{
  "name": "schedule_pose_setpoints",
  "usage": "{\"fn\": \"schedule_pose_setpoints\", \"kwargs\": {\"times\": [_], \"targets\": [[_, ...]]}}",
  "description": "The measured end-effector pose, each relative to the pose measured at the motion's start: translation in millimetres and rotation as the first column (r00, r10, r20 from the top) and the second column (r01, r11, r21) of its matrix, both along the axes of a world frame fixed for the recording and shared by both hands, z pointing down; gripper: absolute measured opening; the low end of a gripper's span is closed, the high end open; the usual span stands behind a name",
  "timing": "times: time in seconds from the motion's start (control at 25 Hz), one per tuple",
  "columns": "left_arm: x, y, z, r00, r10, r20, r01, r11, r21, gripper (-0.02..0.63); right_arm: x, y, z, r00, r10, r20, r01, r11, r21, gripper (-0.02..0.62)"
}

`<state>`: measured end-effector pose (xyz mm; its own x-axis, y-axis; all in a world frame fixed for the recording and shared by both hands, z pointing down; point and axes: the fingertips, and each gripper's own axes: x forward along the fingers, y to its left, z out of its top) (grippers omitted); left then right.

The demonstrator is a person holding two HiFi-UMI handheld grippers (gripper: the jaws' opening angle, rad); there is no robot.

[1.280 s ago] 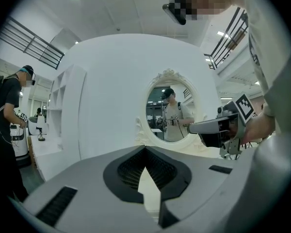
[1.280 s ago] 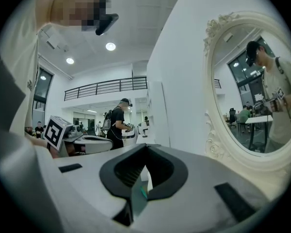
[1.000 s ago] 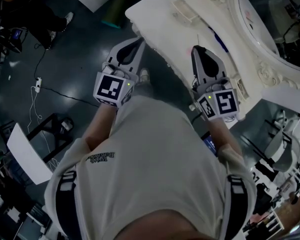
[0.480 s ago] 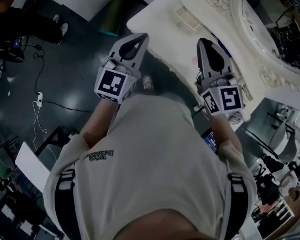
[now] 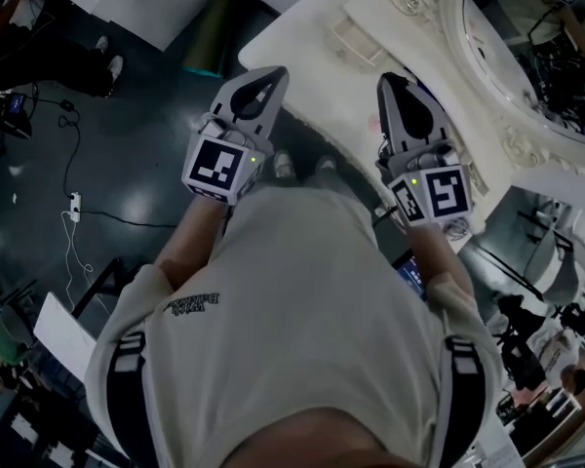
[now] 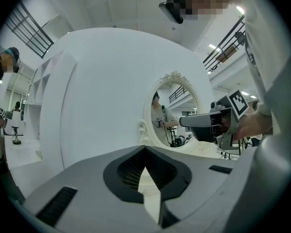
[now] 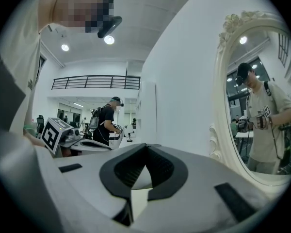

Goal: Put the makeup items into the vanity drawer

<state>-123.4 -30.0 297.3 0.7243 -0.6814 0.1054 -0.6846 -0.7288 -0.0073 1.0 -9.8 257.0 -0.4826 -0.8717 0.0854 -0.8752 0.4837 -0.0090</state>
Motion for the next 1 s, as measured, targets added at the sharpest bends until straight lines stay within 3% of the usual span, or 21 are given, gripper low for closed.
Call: {"fn": "schedule_pose_setpoints", "kwargs": {"times": [0.8,1.0], "targets": [[42,-17,1,0.999,-0.036,0.021,0.037,0.999,-0.027,0.014,43,-29,6,0.998,-0.057,0.024,0.058,0.998,-0.021,0.003],[56,-25,7,0.999,-0.045,0.000,0.045,0.996,-0.078,0.014,62,-37,20,0.999,-0.035,0.012,0.036,0.998,-0.048,0.003]]}}
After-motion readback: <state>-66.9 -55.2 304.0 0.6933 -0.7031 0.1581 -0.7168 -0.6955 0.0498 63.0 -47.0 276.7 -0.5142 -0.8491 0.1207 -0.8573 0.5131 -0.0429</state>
